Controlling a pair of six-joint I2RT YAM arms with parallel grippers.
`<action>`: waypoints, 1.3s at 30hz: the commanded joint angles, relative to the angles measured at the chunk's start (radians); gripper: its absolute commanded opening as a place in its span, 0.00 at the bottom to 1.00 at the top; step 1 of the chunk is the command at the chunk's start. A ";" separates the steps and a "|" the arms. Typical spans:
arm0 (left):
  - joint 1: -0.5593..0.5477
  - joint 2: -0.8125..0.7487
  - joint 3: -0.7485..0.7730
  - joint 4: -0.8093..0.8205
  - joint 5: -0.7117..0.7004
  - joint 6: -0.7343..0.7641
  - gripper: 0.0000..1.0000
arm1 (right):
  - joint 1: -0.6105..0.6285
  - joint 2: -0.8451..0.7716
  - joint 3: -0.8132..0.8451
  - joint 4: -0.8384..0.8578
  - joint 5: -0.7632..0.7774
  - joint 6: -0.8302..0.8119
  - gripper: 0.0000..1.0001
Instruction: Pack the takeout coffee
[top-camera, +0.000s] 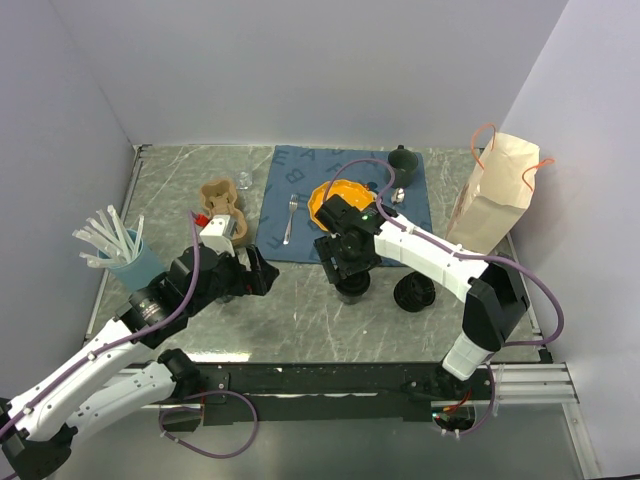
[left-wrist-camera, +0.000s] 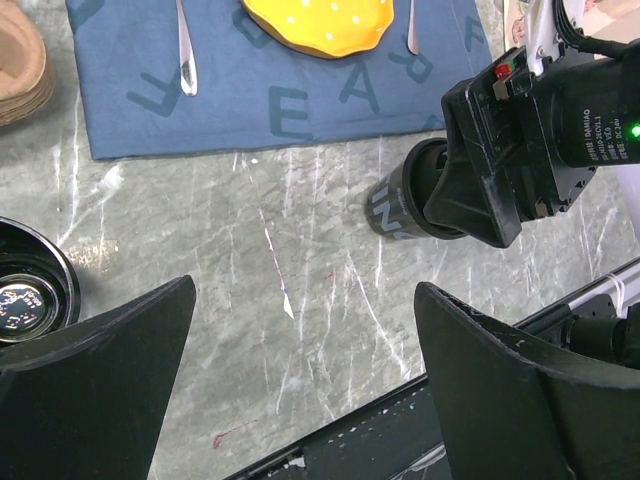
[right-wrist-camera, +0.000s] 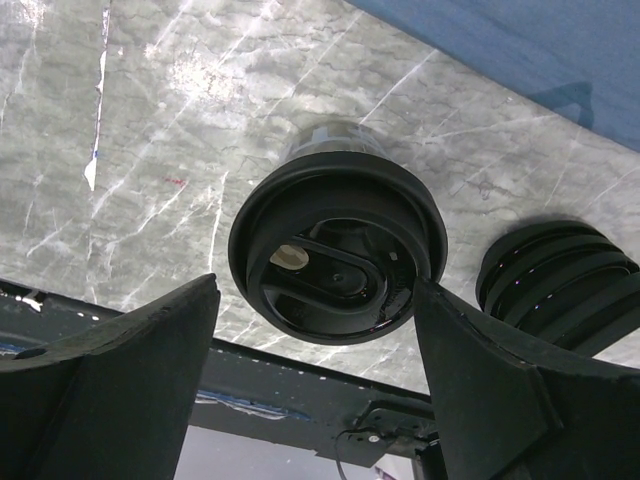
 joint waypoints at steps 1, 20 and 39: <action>0.003 -0.008 0.025 0.022 -0.015 0.021 0.97 | -0.006 -0.012 0.025 0.000 0.017 -0.001 0.88; 0.003 0.007 0.018 0.041 -0.014 0.019 0.97 | -0.032 -0.003 0.057 -0.005 0.011 -0.023 0.94; 0.003 0.017 0.022 0.041 -0.020 0.021 0.97 | -0.039 0.023 -0.013 0.032 -0.006 -0.023 0.87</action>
